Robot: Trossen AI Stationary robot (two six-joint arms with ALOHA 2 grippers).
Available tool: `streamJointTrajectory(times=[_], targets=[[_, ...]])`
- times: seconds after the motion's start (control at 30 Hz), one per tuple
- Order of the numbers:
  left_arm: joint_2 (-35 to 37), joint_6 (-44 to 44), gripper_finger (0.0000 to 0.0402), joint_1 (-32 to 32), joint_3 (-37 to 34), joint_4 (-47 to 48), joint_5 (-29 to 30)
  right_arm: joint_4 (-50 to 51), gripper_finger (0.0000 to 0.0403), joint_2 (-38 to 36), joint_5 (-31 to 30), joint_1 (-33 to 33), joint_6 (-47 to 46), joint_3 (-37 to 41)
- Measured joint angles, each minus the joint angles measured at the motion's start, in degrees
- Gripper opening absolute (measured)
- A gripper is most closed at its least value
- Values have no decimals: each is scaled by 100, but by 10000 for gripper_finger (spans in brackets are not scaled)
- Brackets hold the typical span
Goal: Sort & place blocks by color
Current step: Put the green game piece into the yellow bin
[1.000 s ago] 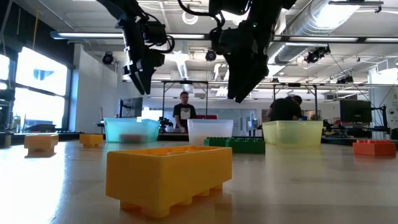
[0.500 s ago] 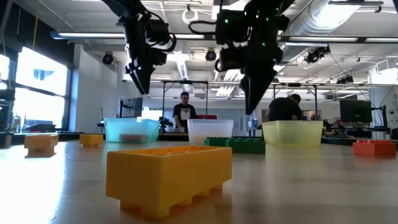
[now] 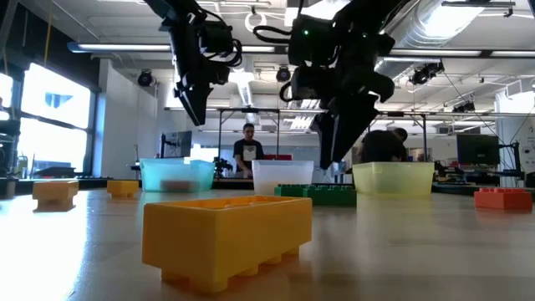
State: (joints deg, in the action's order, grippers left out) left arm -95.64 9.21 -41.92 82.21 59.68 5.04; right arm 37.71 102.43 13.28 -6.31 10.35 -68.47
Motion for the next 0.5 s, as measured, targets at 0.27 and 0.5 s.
streamJointTrajectory(times=[0.27, 0.5], targets=[[-4, 0, 200, -1, -1, -77, 11, -293, 234, 494, -454, 298, -130, 2], [-4, 0, 200, -1, 0, -82, 11, -418, 225, 750, -427, 331, -661, 4]])
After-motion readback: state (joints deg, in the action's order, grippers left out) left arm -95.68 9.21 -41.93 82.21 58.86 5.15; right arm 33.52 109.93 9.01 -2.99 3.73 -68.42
